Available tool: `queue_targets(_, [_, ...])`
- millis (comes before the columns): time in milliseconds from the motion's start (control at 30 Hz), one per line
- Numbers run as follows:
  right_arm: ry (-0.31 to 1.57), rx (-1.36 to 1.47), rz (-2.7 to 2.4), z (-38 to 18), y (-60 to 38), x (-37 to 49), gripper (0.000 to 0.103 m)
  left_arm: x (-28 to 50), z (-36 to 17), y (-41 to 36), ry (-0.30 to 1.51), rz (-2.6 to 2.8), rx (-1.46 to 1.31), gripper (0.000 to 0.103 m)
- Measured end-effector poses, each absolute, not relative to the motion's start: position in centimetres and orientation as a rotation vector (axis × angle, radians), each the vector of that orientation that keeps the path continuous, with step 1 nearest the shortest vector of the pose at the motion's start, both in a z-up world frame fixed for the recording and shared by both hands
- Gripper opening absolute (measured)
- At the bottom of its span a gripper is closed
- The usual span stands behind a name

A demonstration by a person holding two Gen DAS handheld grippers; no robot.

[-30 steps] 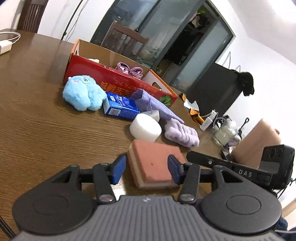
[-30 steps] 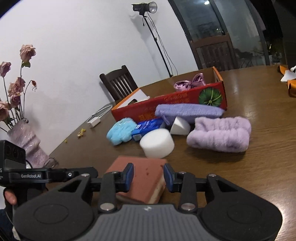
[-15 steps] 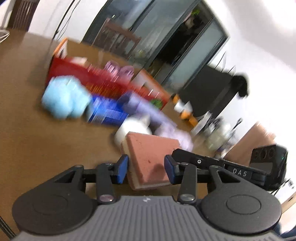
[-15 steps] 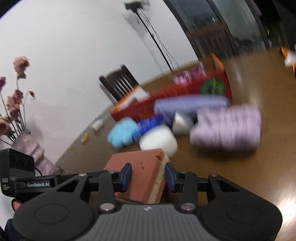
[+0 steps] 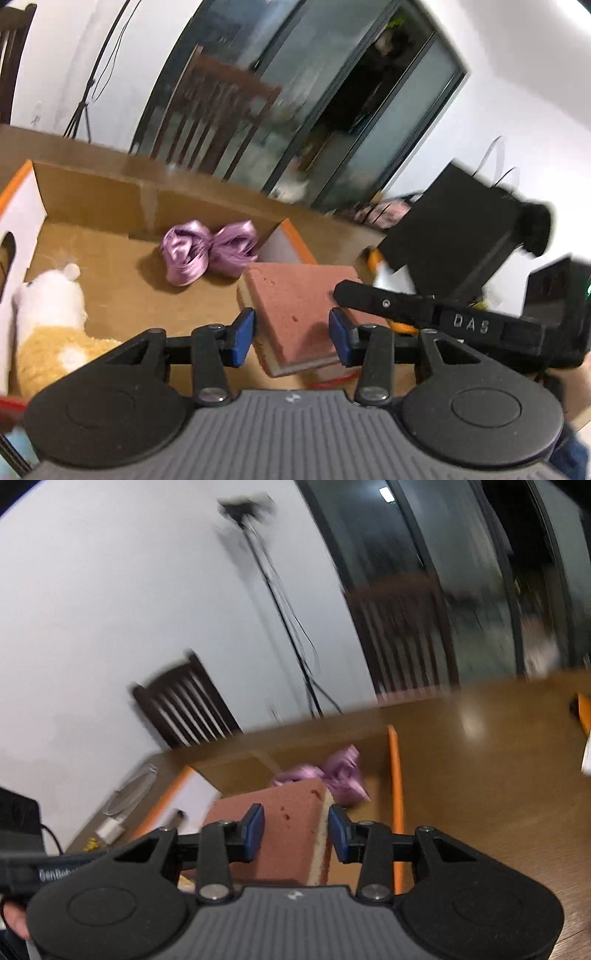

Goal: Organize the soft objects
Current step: 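Carry the pink sponge block into the box and release it, then return to the pile and grasp the white round sponge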

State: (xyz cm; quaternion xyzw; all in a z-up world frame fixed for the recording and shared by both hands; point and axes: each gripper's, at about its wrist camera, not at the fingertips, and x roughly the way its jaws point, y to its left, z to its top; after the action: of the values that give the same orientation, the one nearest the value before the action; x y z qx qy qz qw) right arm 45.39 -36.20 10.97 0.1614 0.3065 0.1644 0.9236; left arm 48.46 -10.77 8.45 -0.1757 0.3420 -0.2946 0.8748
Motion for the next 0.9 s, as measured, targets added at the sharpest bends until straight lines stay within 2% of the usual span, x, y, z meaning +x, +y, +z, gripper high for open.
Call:
queue_targets(133, [0.714, 0.250, 0.269, 8.9, -35.1, 47.9, 0.036, 49.9, 6.4, -12.1, 0.791, -0.609, -0.324, 0.045])
queue_targets(267, [0.723, 0.143, 0.214, 7.6, -33.9, 47.4, 0.038, 50.2, 5.2, -12.6, 0.830, -0.629, -0.317, 0.045])
queue_targets(300, [0.719, 0.137, 0.209, 7.4, -34.0, 47.3, 0.043, 50.0, 5.2, -12.7, 0.819, -0.627, -0.310, 0.045])
queue_targets(400, [0.706, 0.136, 0.192, 7.3, -34.1, 46.6, 0.043, 49.6, 5.8, -12.7, 0.807, -0.630, -0.308, 0.049])
queue_targets(500, [0.680, 0.146, 0.194, 8.2, -34.4, 45.9, 0.051, 48.2, 6.9, -12.0, 0.765, -0.614, -0.271, 0.051])
queue_targets(667, [0.598, 0.093, 0.197, 11.2, -34.1, 43.2, 0.056, 44.5, 10.5, -10.0, 0.631, -0.513, -0.145, 0.055])
queue_targets(767, [0.526, 0.063, 0.203, 13.3, -34.2, 40.6, 0.065, 41.1, 12.6, -8.7, 0.510, -0.421, -0.026, 0.066])
queue_targets(833, [0.487, 0.048, 0.206, 14.0, -34.2, 38.9, 0.074, 38.6, 13.6, -7.6, 0.445, -0.372, 0.019, 0.076])
queue_targets(900, [0.450, 0.042, 0.208, 14.5, -34.2, 36.8, 0.075, 36.4, 14.1, -6.5, 0.399, -0.327, 0.046, 0.080])
